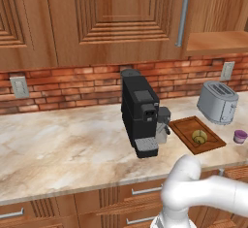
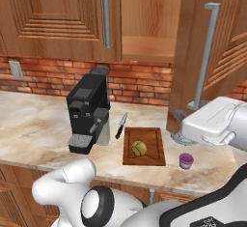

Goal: Pick the bread, place it on the cutting board, pick the jam, place it on the counter, and close the cabinet.

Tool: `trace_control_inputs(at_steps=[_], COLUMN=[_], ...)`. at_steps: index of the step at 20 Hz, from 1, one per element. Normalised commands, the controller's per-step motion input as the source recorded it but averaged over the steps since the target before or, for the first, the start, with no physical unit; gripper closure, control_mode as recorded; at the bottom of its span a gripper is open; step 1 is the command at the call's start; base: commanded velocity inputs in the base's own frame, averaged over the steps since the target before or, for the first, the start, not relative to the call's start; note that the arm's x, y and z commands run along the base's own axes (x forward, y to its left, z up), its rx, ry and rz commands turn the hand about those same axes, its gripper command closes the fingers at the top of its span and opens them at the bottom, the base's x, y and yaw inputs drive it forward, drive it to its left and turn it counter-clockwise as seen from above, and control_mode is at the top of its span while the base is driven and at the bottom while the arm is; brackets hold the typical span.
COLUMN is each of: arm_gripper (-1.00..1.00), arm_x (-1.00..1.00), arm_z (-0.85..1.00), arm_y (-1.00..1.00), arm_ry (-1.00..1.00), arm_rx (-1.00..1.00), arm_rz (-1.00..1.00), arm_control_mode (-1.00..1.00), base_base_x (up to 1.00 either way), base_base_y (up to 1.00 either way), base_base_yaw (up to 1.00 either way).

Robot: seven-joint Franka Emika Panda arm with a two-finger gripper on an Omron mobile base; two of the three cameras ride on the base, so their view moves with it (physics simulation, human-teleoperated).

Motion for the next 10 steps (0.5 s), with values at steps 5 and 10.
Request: trace_control_inputs(at_steps=[5, 10], arm_gripper=[-1.0, -1.0], arm_x=[0.1, 0.12], arm_z=[0.0, 0.0], arm_y=[0.32, 0.28], arm_ry=[-0.02, -0.05], arm_rx=[0.0, 0.0], arm_rz=[-0.07, -0.07], arm_control_mode=[-1.0, -1.0], base_base_x=[0.0, 0.0], base_base_y=[0.0, 0.0], base_base_yaw=[0.0, 0.0])
